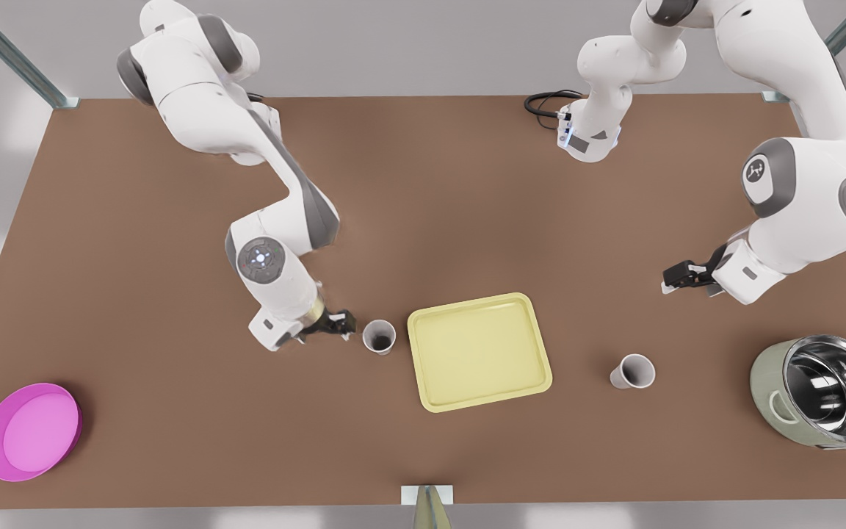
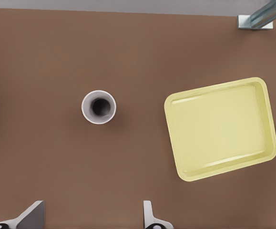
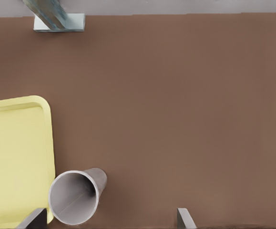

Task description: Use the left arm to pick up the white IKEA cup from the tray and place it on the middle-left position; use the right arm to pick up the white IKEA cup from the tray and place it on the middle-right position

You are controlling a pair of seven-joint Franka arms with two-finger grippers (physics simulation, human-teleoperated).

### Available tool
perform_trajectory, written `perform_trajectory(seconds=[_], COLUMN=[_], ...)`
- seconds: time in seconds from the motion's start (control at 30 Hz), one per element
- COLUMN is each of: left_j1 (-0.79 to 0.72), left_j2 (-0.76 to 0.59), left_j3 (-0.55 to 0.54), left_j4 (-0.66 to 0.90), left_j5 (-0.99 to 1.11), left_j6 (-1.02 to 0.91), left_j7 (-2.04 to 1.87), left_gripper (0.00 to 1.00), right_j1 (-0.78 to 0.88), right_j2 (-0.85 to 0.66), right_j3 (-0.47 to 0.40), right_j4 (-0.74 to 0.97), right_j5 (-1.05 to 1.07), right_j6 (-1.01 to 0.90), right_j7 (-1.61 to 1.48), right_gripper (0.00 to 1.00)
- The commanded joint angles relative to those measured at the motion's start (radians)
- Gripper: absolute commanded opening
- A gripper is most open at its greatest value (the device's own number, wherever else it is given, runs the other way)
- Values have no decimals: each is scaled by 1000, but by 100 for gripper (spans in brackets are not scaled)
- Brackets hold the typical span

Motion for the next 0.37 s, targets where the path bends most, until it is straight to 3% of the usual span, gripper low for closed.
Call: perform_trajectory(seconds=[0.0, 0.2, 0.33], left_j1=[4, 7, 2], left_j2=[0, 3, 6], left_j3=[0, 1, 0], left_j4=[1, 1, -4], left_j5=[-27, -25, -11], left_j6=[-2, 18, 19], left_j7=[-27, -22, -22], left_gripper=[100, 100, 100], right_j1=[-66, -327, -309], right_j2=[-104, -319, -391], right_j3=[-1, -9, -70], right_j4=[-2, -73, -169], right_j5=[-1, -7, -1], right_j6=[-279, -468, -452], right_j7=[-137, -434, -499], right_gripper=[100, 100, 100])
